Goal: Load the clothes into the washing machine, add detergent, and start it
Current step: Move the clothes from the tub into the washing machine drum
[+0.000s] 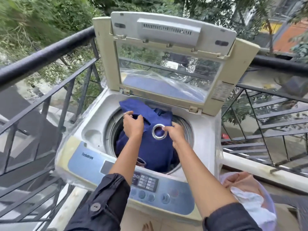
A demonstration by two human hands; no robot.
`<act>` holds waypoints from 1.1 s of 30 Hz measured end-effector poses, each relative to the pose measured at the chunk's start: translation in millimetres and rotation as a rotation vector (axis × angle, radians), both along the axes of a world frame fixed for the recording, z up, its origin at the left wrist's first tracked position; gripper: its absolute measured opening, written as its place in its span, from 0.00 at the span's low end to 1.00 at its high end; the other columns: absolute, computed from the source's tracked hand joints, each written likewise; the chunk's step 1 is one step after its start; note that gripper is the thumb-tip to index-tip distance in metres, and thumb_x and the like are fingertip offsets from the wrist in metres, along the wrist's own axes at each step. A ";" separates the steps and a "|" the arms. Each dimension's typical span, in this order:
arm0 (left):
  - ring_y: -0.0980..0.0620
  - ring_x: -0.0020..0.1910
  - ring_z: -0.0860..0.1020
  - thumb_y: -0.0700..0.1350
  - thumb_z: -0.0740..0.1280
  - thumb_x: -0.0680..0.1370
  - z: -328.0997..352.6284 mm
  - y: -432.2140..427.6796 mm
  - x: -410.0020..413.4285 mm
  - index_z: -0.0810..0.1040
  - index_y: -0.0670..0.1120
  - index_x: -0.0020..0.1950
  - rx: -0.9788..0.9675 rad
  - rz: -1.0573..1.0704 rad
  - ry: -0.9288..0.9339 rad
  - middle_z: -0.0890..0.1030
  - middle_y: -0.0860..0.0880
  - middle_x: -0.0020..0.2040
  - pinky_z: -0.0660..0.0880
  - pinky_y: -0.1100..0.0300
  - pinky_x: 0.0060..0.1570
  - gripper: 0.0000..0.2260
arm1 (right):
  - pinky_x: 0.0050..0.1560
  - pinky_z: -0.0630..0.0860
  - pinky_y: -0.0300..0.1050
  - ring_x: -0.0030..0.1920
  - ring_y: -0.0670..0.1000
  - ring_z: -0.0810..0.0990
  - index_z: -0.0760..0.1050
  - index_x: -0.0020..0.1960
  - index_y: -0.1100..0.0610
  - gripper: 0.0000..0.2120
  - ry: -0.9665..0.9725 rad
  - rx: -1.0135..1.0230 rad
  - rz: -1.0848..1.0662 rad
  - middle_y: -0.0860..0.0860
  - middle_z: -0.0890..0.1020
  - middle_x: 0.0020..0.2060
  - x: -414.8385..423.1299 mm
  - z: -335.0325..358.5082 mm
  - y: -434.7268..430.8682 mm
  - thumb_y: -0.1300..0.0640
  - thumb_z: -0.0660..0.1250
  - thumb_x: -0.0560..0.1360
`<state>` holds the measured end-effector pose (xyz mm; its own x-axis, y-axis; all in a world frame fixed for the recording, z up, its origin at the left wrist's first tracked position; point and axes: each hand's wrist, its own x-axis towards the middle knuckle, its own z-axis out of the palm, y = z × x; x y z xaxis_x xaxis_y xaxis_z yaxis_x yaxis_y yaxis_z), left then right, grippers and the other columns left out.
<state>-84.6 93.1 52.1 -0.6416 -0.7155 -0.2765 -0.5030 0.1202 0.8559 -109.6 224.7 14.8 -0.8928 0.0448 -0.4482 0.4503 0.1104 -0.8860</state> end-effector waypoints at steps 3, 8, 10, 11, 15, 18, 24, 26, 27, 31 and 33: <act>0.44 0.64 0.74 0.43 0.65 0.76 -6.6 6.9 -4.6 0.71 0.43 0.65 -0.019 -0.022 0.044 0.75 0.44 0.65 0.67 0.56 0.60 0.18 | 0.37 0.70 0.40 0.40 0.49 0.77 0.80 0.48 0.53 0.10 -0.043 0.048 0.032 0.49 0.80 0.40 1.3 -11.0 4.8 0.63 0.69 0.69; 0.44 0.62 0.75 0.45 0.65 0.76 -11.4 30.0 -13.2 0.71 0.44 0.63 0.013 -0.073 0.043 0.77 0.45 0.62 0.68 0.54 0.60 0.16 | 0.57 0.78 0.53 0.43 0.53 0.80 0.78 0.39 0.51 0.10 0.044 0.097 0.073 0.52 0.81 0.39 -3.8 -11.8 19.5 0.66 0.68 0.69; 0.45 0.61 0.75 0.46 0.65 0.77 -9.7 44.4 -14.4 0.71 0.45 0.63 0.031 -0.098 0.042 0.77 0.46 0.62 0.68 0.55 0.59 0.15 | 0.58 0.77 0.52 0.45 0.53 0.81 0.78 0.41 0.51 0.09 0.061 0.089 0.060 0.51 0.82 0.40 -3.2 -7.1 30.4 0.65 0.68 0.70; 0.46 0.60 0.75 0.46 0.64 0.77 -8.6 51.1 -14.4 0.72 0.45 0.62 0.042 -0.107 0.046 0.78 0.47 0.60 0.68 0.56 0.58 0.14 | 0.57 0.77 0.48 0.45 0.53 0.81 0.79 0.42 0.52 0.08 0.069 0.082 0.047 0.51 0.82 0.40 -1.6 -2.2 35.8 0.65 0.68 0.70; 0.48 0.55 0.80 0.51 0.61 0.75 -7.7 87.5 -18.1 0.78 0.48 0.54 0.094 -0.173 0.080 0.82 0.50 0.54 0.72 0.55 0.56 0.12 | 0.52 0.77 0.39 0.42 0.50 0.82 0.80 0.51 0.58 0.09 0.160 0.083 0.008 0.52 0.83 0.41 3.9 12.1 68.8 0.63 0.67 0.72; 0.48 0.50 0.82 0.53 0.60 0.74 -6.1 121.6 -22.8 0.79 0.51 0.48 0.112 -0.209 0.132 0.84 0.51 0.49 0.75 0.53 0.56 0.11 | 0.47 0.77 0.33 0.40 0.48 0.83 0.80 0.50 0.59 0.08 0.252 0.073 -0.030 0.52 0.83 0.39 4.5 18.7 100.5 0.63 0.66 0.73; 0.55 0.36 0.81 0.46 0.61 0.78 3.8 218.9 -23.9 0.78 0.46 0.49 0.168 -0.272 0.288 0.84 0.51 0.43 0.74 0.58 0.49 0.08 | 0.44 0.76 0.38 0.34 0.40 0.80 0.78 0.49 0.60 0.08 0.366 0.040 -0.120 0.51 0.81 0.35 6.9 26.2 192.9 0.67 0.62 0.75; 0.52 0.39 0.82 0.47 0.60 0.79 -1.8 253.5 -22.5 0.77 0.45 0.52 0.195 -0.279 0.306 0.84 0.49 0.44 0.75 0.57 0.49 0.08 | 0.46 0.77 0.42 0.35 0.41 0.80 0.77 0.47 0.57 0.08 0.380 0.069 -0.144 0.53 0.82 0.37 11.1 25.2 226.5 0.68 0.63 0.74; 0.51 0.41 0.83 0.46 0.60 0.79 -5.2 273.0 -21.5 0.76 0.44 0.54 0.204 -0.296 0.301 0.84 0.48 0.45 0.75 0.58 0.48 0.09 | 0.48 0.77 0.45 0.37 0.44 0.81 0.78 0.45 0.55 0.09 0.380 0.087 -0.162 0.54 0.82 0.38 14.2 24.1 245.6 0.67 0.64 0.73; 0.46 0.43 0.82 0.41 0.59 0.79 -26.9 346.5 -17.4 0.74 0.45 0.53 0.270 -0.359 0.279 0.82 0.47 0.42 0.77 0.59 0.45 0.06 | 0.52 0.77 0.53 0.44 0.57 0.83 0.76 0.40 0.47 0.10 0.325 0.156 -0.222 0.56 0.84 0.40 24.3 8.9 319.0 0.62 0.65 0.71; 0.52 0.37 0.82 0.39 0.59 0.79 -43.4 383.1 -16.8 0.73 0.47 0.48 0.298 -0.384 0.270 0.80 0.49 0.37 0.76 0.51 0.45 0.05 | 0.52 0.78 0.54 0.44 0.56 0.83 0.78 0.41 0.48 0.07 0.305 0.181 -0.257 0.55 0.84 0.40 29.3 -4.7 357.5 0.60 0.66 0.70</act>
